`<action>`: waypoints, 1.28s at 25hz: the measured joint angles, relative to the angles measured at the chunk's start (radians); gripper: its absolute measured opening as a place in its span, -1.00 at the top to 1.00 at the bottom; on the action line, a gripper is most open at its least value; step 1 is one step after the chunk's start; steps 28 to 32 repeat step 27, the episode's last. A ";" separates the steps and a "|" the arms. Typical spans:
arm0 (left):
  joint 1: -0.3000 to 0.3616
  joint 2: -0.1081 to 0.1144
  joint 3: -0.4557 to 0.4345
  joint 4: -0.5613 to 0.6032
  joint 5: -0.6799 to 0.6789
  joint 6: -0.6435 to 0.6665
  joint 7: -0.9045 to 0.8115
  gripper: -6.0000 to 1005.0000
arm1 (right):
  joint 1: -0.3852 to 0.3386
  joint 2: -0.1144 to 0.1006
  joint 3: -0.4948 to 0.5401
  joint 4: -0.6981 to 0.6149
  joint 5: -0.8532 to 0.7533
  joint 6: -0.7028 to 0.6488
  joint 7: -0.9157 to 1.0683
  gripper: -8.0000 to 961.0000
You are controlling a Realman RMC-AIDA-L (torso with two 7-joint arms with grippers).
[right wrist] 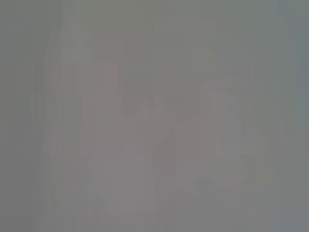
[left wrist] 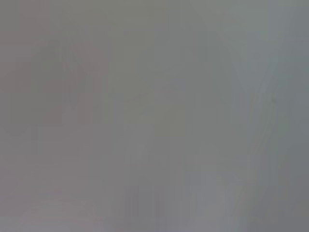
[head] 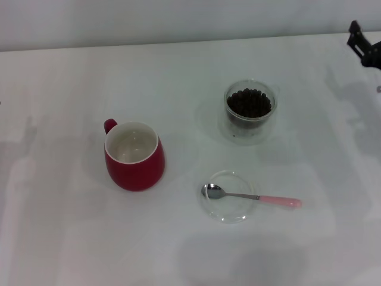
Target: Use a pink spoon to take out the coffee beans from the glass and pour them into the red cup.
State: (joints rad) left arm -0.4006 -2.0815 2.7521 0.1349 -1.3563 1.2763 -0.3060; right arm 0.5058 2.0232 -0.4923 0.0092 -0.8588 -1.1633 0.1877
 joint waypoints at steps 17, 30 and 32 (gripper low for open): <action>-0.064 -0.002 0.000 -0.001 -0.056 -0.096 0.099 -0.77 | 0.099 -0.004 0.000 -0.033 0.062 0.214 -0.009 -0.83; -0.106 0.001 0.000 -0.009 -0.063 -0.105 0.094 -0.77 | 0.094 -0.004 0.000 -0.034 0.073 0.219 -0.008 -0.83; -0.106 0.001 0.000 -0.009 -0.063 -0.105 0.094 -0.77 | 0.094 -0.004 0.000 -0.034 0.073 0.219 -0.008 -0.83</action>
